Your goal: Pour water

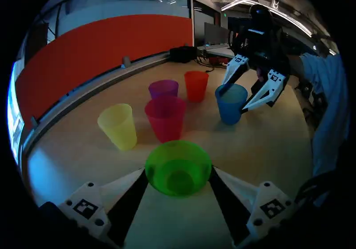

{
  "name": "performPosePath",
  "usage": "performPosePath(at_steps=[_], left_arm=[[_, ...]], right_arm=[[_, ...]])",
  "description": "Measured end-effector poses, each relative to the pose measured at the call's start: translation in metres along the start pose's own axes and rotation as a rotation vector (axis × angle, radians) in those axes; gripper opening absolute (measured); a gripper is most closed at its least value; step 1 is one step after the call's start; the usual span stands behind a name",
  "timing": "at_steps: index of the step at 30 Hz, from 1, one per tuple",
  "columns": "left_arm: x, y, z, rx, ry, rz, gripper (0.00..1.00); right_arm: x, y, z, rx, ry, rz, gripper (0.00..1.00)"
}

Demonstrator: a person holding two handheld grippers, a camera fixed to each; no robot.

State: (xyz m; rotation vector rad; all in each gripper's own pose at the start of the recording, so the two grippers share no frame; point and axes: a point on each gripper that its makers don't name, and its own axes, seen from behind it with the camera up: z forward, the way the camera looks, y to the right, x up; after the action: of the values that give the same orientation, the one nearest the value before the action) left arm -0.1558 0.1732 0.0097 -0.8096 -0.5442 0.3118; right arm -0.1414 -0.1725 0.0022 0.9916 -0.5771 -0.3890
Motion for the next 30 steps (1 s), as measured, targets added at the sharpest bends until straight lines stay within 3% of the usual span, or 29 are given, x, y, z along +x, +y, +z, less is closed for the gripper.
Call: performPosePath(at_steps=[6, 22, 30], left_arm=[[-0.004, 0.002, -0.003, 0.003, -0.015, 0.008, 0.96], [-0.015, -0.003, -0.027, 0.042, -0.013, -0.034, 0.96], [-0.014, 0.002, -0.033, 0.05, -0.007, -0.043, 0.96]], right_arm=[[-0.003, 0.0, 0.0, -0.008, -0.002, -0.003, 0.91], [-0.018, 0.003, -0.01, -0.042, 0.0, -0.011, 0.92], [-0.024, 0.002, -0.013, -0.058, -0.009, 0.004, 1.0]])
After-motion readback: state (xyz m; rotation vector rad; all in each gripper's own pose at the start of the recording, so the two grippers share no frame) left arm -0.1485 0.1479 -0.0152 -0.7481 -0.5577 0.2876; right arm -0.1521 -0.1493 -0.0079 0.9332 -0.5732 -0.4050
